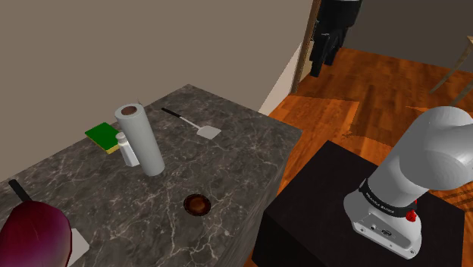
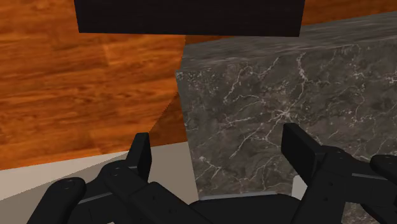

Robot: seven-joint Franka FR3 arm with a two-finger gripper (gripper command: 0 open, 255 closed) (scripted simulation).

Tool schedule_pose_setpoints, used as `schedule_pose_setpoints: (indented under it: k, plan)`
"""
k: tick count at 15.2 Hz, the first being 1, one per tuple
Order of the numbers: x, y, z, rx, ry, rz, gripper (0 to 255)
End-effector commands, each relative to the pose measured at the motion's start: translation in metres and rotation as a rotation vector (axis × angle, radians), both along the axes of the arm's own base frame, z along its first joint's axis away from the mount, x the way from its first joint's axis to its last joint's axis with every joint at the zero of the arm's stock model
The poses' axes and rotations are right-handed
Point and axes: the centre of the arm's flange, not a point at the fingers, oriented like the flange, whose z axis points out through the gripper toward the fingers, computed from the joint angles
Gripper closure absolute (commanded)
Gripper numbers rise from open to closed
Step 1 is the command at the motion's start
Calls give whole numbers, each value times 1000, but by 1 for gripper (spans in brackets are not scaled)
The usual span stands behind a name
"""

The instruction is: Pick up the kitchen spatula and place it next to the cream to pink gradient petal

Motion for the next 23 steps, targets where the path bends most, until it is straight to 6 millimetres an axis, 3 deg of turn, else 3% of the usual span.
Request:
schedule_pose_setpoints:
  k: [1,23]
  plan:
    - [0,0,0,0,0,0,0]
    - [209,145,-123,21,-47,63,0]
